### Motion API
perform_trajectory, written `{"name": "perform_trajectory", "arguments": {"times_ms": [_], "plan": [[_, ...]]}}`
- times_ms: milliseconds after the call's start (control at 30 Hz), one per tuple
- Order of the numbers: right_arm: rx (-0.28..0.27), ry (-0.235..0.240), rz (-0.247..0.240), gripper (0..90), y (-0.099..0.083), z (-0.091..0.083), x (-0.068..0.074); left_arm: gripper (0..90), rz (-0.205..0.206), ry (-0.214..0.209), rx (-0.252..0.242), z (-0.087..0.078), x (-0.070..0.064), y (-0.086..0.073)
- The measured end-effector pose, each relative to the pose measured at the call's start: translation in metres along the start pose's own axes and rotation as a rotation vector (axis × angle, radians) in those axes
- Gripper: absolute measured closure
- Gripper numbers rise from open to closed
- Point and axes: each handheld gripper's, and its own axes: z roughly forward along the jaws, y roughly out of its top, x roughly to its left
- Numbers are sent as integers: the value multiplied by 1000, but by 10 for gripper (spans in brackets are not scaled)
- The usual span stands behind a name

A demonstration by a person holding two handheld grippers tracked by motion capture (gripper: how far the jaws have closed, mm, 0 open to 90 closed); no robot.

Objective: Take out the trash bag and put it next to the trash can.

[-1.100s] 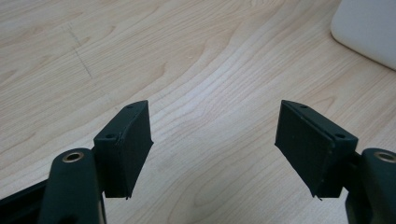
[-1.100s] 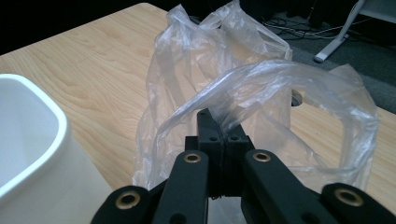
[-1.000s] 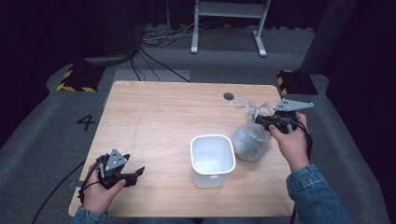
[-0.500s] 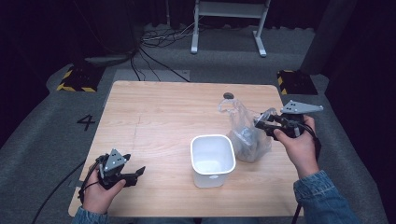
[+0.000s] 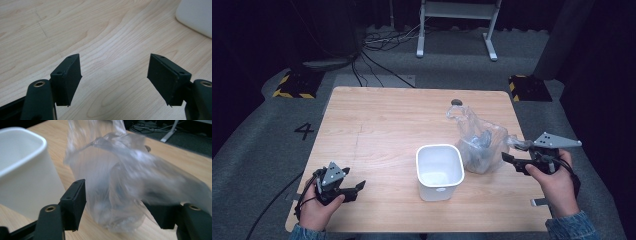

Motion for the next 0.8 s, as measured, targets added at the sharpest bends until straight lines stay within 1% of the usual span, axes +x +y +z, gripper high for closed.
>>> {"name": "perform_trajectory", "arguments": {"times_ms": [133, 200, 300, 433, 467, 533, 567, 633, 700, 800], "plan": [[29, -16, 16, 306, -27, 6, -7, 265, -3, 6, 13, 4, 3, -5], [38, -29, 8, 296, -39, 8, -9, 265, -1, 15, 17, 6, 5, -8], [41, -17, 13, 289, -56, 13, -9, 265, -11, 22, 24, 9, 6, -12], [16, -10, -16, 282, -74, 19, -5, 265, -23, 21, 39, 12, 8, -16], [13, -18, -33, 283, -77, 19, -2, 265, -27, 18, 41, 12, 8, -17], [9, -49, -68, 283, -77, 14, 6, 265, -28, 13, 32, 12, 9, -17], [-2, -50, -74, 282, -75, 8, 10, 265, -34, 8, 27, 11, 9, -16], [-36, -52, -60, 272, -71, -5, 17, 265, -34, 9, 25, 10, 9, -16], [-67, -55, -60, 270, -69, -18, 21, 265, -29, 13, 26, 10, 9, -16], [-81, -34, -51, 274, -72, -29, 26, 265, -24, 18, 33, 11, 9, -18]]}}
